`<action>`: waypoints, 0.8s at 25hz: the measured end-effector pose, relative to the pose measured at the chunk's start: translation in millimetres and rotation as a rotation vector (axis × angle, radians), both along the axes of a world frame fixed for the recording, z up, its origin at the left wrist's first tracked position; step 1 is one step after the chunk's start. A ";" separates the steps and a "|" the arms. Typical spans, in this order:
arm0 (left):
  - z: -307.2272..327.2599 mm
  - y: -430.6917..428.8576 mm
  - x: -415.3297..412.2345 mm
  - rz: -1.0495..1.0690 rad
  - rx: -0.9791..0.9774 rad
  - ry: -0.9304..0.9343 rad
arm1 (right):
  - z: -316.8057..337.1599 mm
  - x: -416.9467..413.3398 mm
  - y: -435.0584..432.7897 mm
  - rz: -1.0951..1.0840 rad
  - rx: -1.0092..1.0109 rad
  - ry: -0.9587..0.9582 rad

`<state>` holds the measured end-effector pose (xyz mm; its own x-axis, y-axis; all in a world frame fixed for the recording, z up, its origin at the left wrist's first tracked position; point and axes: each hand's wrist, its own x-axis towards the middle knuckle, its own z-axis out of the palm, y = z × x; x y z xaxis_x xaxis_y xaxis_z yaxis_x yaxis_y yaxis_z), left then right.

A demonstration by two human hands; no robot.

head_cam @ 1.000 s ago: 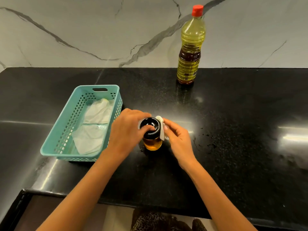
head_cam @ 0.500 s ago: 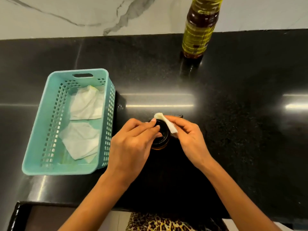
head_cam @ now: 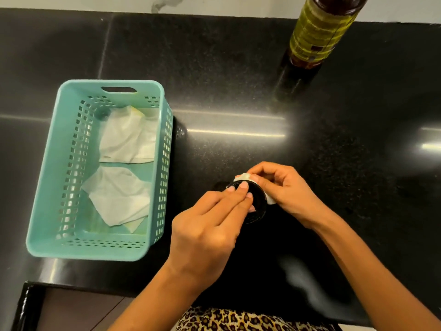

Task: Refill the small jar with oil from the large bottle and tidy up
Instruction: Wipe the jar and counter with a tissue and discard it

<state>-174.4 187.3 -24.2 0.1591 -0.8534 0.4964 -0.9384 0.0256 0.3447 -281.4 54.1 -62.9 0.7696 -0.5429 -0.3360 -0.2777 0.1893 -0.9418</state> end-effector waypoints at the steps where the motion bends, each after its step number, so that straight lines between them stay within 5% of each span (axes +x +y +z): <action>1: -0.8 0.3 0.2 -0.002 -0.009 -0.003 | -1.5 2.3 -2.5 0.053 -0.017 0.040; 6: -4.7 1.2 -1.1 -0.001 -0.028 0.013 | 17.6 -0.5 -13.7 0.114 0.160 -0.120; 11: -5.4 -0.5 0.9 -0.002 -0.039 0.022 | 7.9 9.3 -13.2 0.276 0.108 0.099; 15: -6.1 1.9 -2.7 0.007 -0.036 0.019 | 25.7 6.8 -18.2 0.315 0.251 -0.055; 20: -7.7 0.6 -3.7 0.029 -0.054 0.022 | 15.4 12.8 -17.3 0.400 0.239 0.181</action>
